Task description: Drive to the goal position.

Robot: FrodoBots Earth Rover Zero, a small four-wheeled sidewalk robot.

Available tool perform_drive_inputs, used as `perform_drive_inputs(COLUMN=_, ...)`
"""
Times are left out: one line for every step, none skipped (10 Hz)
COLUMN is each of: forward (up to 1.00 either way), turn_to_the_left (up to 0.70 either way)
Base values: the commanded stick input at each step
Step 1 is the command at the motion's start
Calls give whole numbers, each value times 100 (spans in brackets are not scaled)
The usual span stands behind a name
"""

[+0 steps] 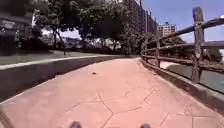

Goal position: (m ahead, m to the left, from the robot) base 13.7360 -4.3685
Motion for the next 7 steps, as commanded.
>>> perform_drive_inputs(forward=100, turn_to_the_left=0)
perform_drive_inputs(forward=100, turn_to_the_left=0)
perform_drive_inputs(forward=100, turn_to_the_left=0)
perform_drive_inputs(forward=100, turn_to_the_left=0)
perform_drive_inputs(forward=100, turn_to_the_left=0)
perform_drive_inputs(forward=100, turn_to_the_left=0)
perform_drive_inputs(forward=100, turn_to_the_left=0)
